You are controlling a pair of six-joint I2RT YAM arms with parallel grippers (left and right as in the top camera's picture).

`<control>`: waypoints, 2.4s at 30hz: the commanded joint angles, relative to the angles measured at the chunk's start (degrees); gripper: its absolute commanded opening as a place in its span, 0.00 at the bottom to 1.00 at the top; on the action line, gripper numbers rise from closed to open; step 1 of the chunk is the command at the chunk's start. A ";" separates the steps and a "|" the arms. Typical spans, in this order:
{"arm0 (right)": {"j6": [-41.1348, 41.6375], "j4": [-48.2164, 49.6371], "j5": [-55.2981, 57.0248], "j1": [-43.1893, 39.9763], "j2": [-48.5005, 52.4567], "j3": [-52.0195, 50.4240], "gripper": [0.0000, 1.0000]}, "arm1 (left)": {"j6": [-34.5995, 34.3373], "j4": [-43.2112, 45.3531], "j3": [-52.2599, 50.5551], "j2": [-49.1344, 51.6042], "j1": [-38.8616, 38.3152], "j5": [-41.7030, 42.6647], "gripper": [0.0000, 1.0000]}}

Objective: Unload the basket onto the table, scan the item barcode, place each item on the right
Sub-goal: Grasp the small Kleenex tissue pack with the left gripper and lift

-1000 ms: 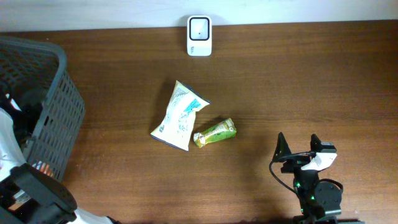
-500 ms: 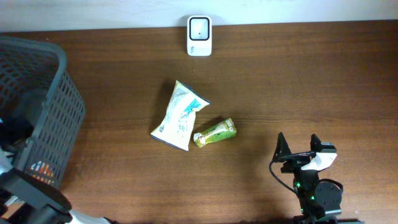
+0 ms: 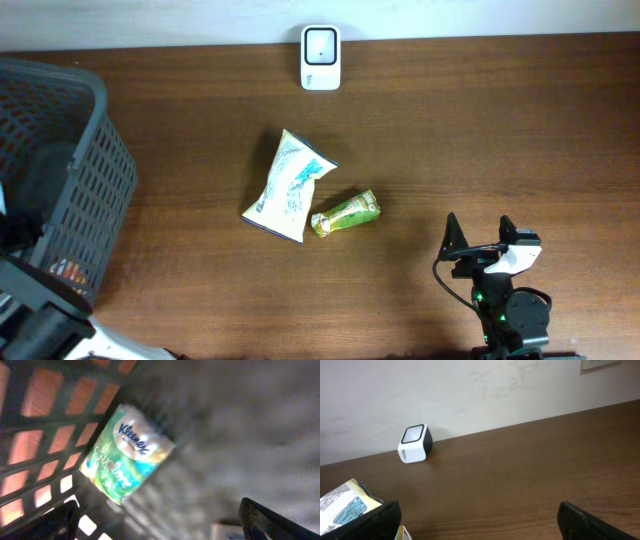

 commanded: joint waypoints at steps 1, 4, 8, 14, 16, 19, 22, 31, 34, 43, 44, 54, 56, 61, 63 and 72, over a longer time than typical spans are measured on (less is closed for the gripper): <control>0.46 -0.22 -0.11 -0.26 0.09 -0.42 0.99 | 5.01 1.09 -0.50 3.67 1.44 -1.36 0.96; 0.46 -0.22 -0.11 -0.26 0.09 -0.42 0.99 | 7.19 2.45 -0.50 5.03 1.64 -1.38 0.90; 0.46 -0.24 -0.11 -0.26 0.09 -0.42 0.99 | 7.56 4.59 -0.50 6.73 1.70 -1.38 0.72; 0.46 -0.24 -0.11 -0.26 0.09 -0.42 0.99 | 7.56 5.25 -0.50 10.19 2.47 -1.36 0.72; 0.46 -0.22 -0.11 -0.26 0.09 -0.42 0.99 | 7.56 5.51 -0.50 10.54 2.49 -1.33 0.65; 0.46 -0.22 -0.11 -0.26 0.09 -0.42 0.99 | 7.56 6.38 -0.50 10.54 2.49 -1.36 0.41; 0.46 -0.24 -0.11 -0.26 0.09 -0.42 0.99 | 7.56 6.67 -0.50 10.54 2.45 -1.33 0.15; 0.46 -0.24 -0.11 -0.26 0.09 -0.42 0.99 | 7.54 5.35 -0.26 6.23 0.22 4.55 0.00; 0.46 -0.22 -0.11 -0.26 0.09 -0.42 0.99 | 7.52 5.40 0.61 1.03 -2.10 7.93 0.00; 0.46 -0.22 -0.11 -0.26 0.09 -0.42 0.99 | 5.97 8.90 4.52 -19.91 -11.91 14.82 0.00; 0.46 -0.22 -0.11 -0.26 0.09 -0.42 0.99 | 5.95 9.27 4.52 -21.57 -12.83 14.82 0.00; 0.46 -0.22 -0.11 -0.26 0.09 -0.42 0.99 | -8.57 9.55 4.37 -32.44 -31.17 15.67 0.00; 0.46 -0.24 -0.11 -0.26 0.09 -0.42 0.99 | -8.52 7.45 3.08 -31.39 -36.54 16.33 0.00; 0.46 -0.22 -0.11 -0.26 0.09 -0.42 0.99 | -4.33 6.45 -1.64 -26.64 -46.62 16.26 0.00; 0.46 -0.22 -0.11 -0.26 0.09 -0.42 0.99 | -3.13 6.43 -3.78 -24.48 -48.28 16.09 0.00; 0.46 -0.22 -0.11 -0.26 0.09 -0.42 0.99 | 1.11 8.37 -7.69 -16.55 -44.92 8.63 0.00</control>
